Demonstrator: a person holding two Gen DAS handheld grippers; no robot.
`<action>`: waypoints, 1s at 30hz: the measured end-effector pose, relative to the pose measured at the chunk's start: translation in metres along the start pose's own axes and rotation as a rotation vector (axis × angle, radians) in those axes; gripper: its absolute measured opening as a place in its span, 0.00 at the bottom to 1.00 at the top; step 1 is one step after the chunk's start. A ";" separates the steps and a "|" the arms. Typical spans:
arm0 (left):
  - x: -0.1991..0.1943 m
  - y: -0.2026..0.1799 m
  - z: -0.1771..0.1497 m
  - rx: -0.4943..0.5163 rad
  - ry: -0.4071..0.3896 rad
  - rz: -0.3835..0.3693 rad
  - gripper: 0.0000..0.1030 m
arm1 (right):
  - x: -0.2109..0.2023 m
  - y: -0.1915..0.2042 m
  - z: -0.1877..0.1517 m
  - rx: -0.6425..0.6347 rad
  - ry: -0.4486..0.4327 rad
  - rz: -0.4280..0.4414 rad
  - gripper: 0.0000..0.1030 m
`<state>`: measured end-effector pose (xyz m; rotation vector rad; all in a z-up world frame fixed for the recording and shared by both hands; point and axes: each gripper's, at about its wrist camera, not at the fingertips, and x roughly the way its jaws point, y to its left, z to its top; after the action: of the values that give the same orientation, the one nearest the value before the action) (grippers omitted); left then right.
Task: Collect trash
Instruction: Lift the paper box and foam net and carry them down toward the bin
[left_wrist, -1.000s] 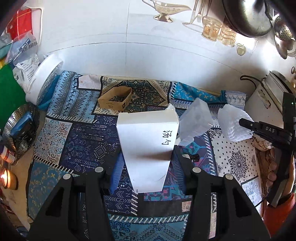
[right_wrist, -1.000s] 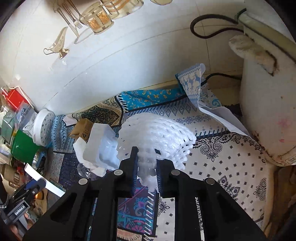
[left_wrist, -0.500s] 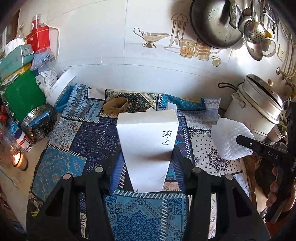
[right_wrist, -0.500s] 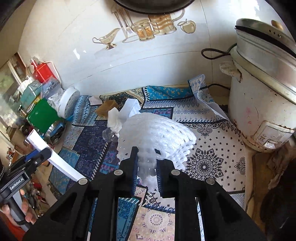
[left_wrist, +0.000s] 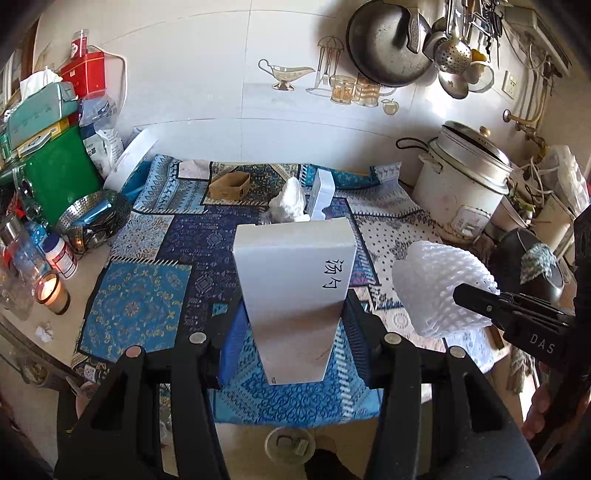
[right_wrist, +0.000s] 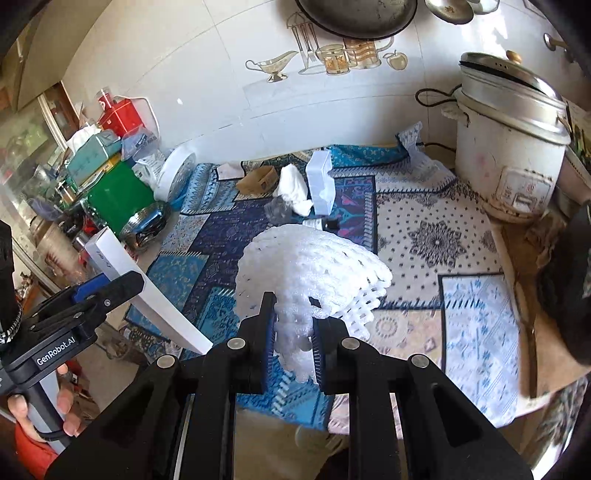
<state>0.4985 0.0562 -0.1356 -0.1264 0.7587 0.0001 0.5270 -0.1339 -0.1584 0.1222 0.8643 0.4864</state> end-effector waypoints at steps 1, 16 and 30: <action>-0.006 0.004 -0.010 0.004 0.009 -0.004 0.48 | -0.001 0.006 -0.012 0.010 0.008 0.000 0.16; -0.029 0.037 -0.145 0.032 0.210 -0.019 0.48 | 0.007 0.052 -0.150 0.092 0.175 -0.032 0.16; 0.087 0.027 -0.271 -0.040 0.464 -0.004 0.48 | 0.092 -0.016 -0.259 0.167 0.422 -0.050 0.16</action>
<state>0.3750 0.0486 -0.3930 -0.1690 1.2224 -0.0181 0.3872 -0.1292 -0.3955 0.1533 1.3192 0.3972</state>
